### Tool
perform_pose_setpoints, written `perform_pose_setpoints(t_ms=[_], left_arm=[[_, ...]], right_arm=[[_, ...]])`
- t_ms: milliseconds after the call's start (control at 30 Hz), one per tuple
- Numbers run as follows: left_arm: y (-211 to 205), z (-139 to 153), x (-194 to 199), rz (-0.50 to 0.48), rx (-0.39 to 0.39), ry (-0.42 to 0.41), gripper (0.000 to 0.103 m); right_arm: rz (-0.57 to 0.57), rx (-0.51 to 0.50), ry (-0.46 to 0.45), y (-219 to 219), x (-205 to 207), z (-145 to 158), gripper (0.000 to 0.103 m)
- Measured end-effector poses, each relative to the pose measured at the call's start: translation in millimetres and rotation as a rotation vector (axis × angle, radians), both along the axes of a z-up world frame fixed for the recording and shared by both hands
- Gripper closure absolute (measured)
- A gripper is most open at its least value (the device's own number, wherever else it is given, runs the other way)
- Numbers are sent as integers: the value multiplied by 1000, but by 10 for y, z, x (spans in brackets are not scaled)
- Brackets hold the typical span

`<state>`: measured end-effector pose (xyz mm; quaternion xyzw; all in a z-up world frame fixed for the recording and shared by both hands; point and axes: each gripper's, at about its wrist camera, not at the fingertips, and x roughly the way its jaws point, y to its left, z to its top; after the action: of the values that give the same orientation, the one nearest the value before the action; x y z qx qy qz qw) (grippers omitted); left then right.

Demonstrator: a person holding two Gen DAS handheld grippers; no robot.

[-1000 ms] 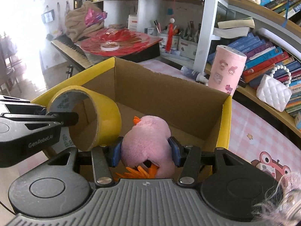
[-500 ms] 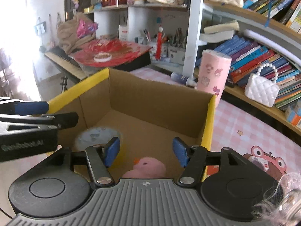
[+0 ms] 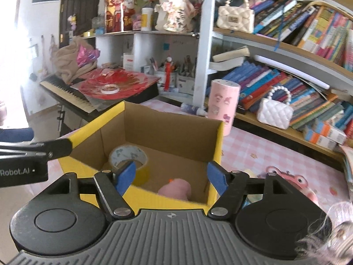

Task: Organize objects
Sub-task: 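Open both grippers to drop the tape roll and pig into the box, then withdraw both tools from the box back toward the remaining items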

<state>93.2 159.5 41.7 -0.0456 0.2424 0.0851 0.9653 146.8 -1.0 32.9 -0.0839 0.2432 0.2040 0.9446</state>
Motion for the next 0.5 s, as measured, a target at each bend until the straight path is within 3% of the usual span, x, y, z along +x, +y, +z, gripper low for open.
perform_pose_setpoints(t_ms=[500], left_arm=[[21, -244, -534, -47, -21, 100, 13]], right_arm=[[-240, -12, 106, -167, -725, -265, 20]])
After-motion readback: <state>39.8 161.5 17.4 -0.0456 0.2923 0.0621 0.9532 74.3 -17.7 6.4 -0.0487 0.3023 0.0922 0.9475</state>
